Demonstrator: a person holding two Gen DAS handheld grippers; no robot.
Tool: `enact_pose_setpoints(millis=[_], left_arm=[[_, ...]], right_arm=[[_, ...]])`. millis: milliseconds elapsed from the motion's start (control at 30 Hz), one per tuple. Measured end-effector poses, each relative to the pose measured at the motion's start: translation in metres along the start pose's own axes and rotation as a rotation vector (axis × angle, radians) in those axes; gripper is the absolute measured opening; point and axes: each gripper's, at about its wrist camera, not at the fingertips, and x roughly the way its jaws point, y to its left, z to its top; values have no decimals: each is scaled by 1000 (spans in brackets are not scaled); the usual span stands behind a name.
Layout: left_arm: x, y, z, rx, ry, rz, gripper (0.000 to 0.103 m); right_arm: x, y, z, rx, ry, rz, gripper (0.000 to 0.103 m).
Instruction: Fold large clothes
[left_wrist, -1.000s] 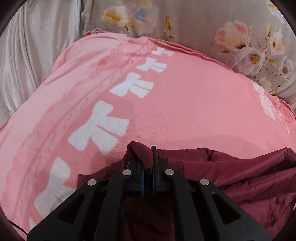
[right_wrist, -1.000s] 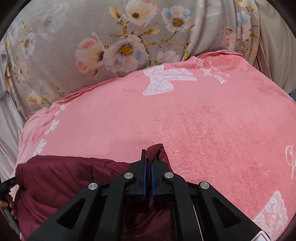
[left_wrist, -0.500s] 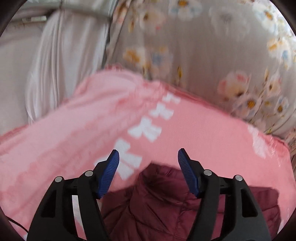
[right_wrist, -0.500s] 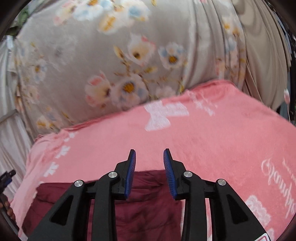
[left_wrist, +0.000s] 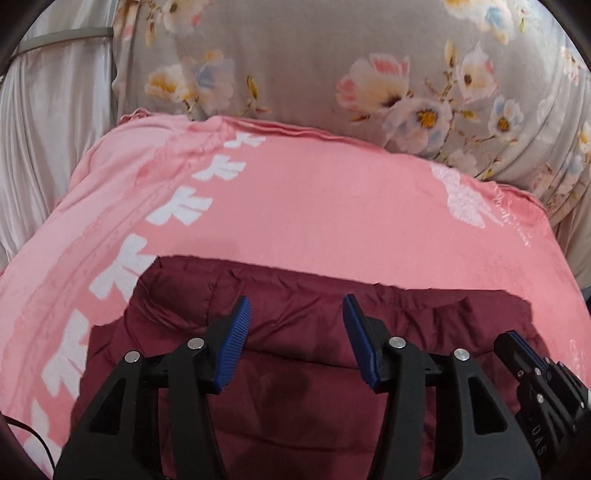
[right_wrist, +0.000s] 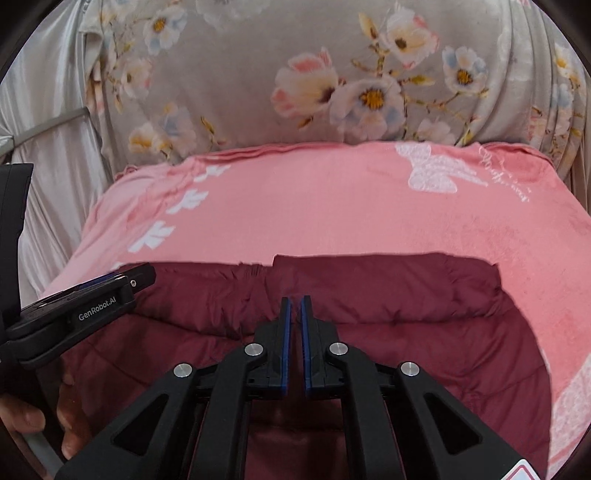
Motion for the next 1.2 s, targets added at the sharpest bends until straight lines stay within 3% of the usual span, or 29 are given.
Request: enact_pose_setpoints(millis=[200, 633, 933, 1033, 1100, 1200], left_arm=[[33, 12, -18, -45, 63, 41, 50], [55, 16, -33, -59, 78, 81, 51], [62, 13, -37, -44, 92, 95, 51], [58, 23, -34, -89, 90, 31, 52], [43, 42, -31, -152, 97, -37, 52], [5, 76, -28, -214, 74, -55, 58]], right_arm=[[30, -15, -14, 36, 71, -9, 3], [55, -15, -22, 27, 169, -3, 0], [57, -14, -22, 22, 181, 4, 0], [44, -18, -18, 47, 176, 30, 4], [11, -14, -18, 45, 135, 68, 12], [-36, -1, -25, 3, 100, 130, 12]])
